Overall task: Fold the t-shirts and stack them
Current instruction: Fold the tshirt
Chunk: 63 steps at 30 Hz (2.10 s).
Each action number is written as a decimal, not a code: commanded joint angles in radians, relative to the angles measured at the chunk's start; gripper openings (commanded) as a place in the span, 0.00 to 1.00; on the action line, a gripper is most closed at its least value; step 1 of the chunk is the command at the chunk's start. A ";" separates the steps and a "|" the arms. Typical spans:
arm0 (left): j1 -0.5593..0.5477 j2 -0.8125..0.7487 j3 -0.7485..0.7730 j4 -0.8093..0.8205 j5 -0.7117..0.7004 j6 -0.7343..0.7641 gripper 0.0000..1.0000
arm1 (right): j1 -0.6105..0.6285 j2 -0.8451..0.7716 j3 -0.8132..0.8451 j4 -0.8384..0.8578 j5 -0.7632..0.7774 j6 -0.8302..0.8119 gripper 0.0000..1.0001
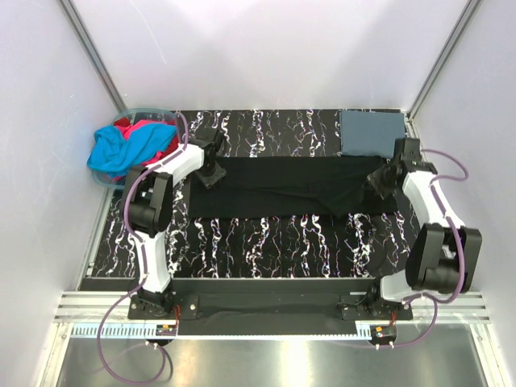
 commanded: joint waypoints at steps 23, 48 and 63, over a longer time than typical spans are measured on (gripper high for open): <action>0.001 -0.241 -0.028 0.180 0.139 0.320 0.28 | -0.001 0.420 0.493 -0.043 -0.031 -0.185 0.47; -0.002 -0.334 -0.117 0.383 0.767 0.512 0.38 | 0.064 0.231 -0.039 0.350 -0.190 0.099 0.48; -0.002 -0.329 -0.151 0.411 0.774 0.495 0.38 | 0.068 0.219 -0.089 0.433 -0.197 0.180 0.21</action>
